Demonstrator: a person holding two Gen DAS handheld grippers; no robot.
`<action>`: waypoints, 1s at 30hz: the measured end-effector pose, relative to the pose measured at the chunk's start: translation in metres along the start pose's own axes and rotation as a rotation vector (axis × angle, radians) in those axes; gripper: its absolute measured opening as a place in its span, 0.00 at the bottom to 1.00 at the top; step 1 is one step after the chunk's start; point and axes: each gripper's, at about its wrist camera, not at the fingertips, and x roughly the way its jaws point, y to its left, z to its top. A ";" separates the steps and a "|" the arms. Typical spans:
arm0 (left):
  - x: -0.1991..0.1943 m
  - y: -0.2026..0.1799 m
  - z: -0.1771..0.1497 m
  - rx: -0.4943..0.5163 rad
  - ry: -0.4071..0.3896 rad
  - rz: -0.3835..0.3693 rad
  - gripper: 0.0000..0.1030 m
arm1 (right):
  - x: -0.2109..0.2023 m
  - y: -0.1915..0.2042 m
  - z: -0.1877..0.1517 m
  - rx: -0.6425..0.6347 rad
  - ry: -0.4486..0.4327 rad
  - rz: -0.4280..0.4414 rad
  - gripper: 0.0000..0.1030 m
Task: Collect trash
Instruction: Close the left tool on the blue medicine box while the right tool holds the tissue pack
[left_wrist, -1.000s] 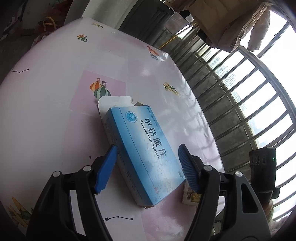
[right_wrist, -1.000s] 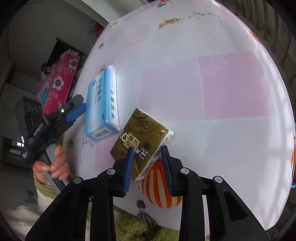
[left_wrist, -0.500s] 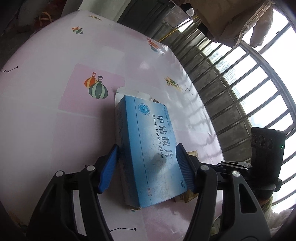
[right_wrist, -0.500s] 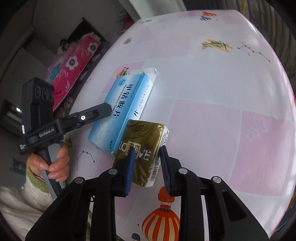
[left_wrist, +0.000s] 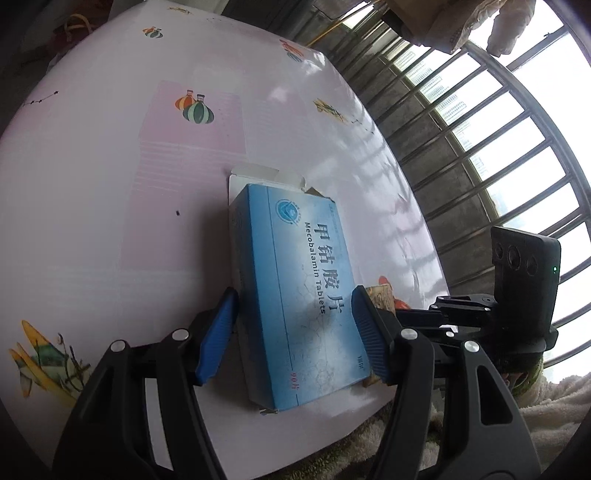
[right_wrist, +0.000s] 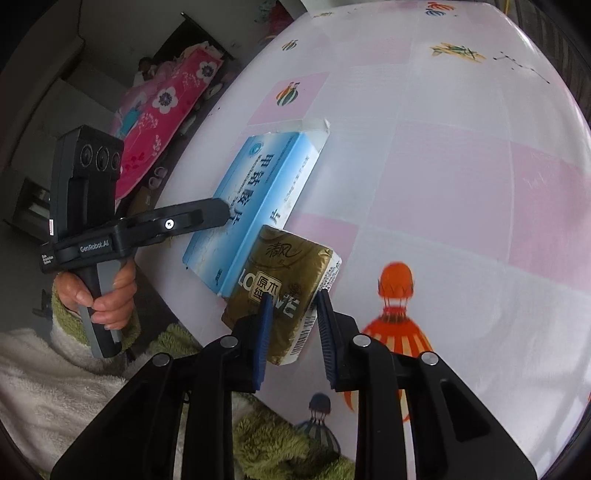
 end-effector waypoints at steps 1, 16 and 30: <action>0.000 -0.001 -0.002 0.002 -0.003 0.005 0.57 | -0.003 -0.003 -0.001 0.010 -0.004 0.002 0.13; -0.003 -0.005 -0.002 0.074 -0.049 0.165 0.75 | -0.031 -0.031 -0.008 0.111 -0.096 -0.147 0.07; -0.004 -0.002 -0.015 0.135 -0.134 0.185 0.91 | -0.016 -0.004 -0.009 0.167 -0.101 -0.028 0.49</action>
